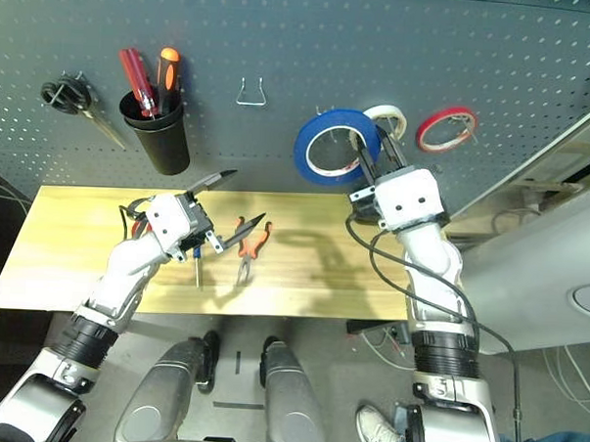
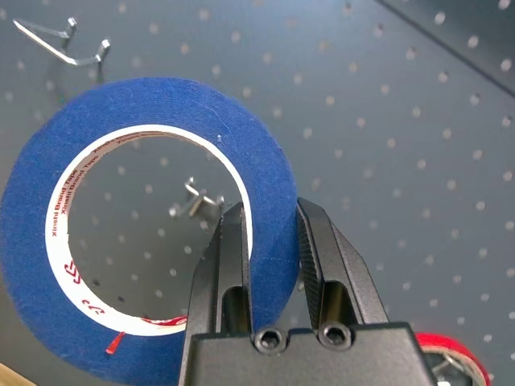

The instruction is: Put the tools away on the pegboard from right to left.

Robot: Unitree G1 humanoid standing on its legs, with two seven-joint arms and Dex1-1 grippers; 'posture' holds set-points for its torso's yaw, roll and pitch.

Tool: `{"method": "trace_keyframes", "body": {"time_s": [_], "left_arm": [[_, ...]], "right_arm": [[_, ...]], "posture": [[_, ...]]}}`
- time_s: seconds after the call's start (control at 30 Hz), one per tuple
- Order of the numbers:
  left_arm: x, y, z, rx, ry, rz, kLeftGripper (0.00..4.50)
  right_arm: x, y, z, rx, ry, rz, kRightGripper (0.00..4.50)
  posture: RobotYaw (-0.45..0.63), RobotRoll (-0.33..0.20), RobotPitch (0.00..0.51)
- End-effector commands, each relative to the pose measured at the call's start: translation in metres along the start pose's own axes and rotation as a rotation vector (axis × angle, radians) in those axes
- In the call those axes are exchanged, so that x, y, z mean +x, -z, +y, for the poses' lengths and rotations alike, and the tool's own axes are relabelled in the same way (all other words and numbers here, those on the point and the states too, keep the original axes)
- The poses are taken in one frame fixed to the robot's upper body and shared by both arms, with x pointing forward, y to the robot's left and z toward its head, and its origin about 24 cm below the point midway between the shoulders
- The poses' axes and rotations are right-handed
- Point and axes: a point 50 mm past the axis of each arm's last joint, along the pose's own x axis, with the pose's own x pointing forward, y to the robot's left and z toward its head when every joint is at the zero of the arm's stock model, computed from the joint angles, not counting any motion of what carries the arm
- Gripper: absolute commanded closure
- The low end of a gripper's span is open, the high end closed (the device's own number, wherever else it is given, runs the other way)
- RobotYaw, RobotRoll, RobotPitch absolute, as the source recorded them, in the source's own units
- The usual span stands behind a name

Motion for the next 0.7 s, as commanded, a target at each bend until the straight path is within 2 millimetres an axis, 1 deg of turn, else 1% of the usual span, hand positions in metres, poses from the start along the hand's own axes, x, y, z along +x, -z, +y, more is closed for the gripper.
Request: {"method": "trace_keyframes", "body": {"time_s": [0.03,0.33,0.5,0.57,0.6,0.7], "left_arm": [[-0.003,0.001,-0.002,-0.012,-0.004,0.014,0.00],[0.000,-0.002,0.000,-0.018,-0.021,0.003,0.00],[-0.001,-0.002,0.000,-0.020,-0.030,0.007,0.00],[-0.003,-0.002,0.000,-0.017,-0.032,0.009,0.00],[-0.004,-0.002,0.000,-0.017,-0.034,0.011,0.00],[-0.006,-0.001,-0.001,-0.014,-0.037,0.017,0.00]], "right_arm": [[0.006,0.007,0.004,-0.017,0.003,0.018,3.77],[0.028,0.017,0.010,-0.038,0.045,0.044,3.77],[0.031,0.021,0.013,-0.009,0.057,0.057,3.77],[0.025,0.023,0.014,0.001,0.050,0.064,2.99],[0.021,0.024,0.015,0.004,0.046,0.068,2.75],[0.003,0.029,0.016,0.021,0.034,0.102,1.69]], "posture": [[0.02,0.000,0.230],[0.04,0.000,0.231],[0.05,0.000,0.232],[0.05,0.000,0.236],[0.05,0.000,0.237],[0.05,0.000,0.239]]}}
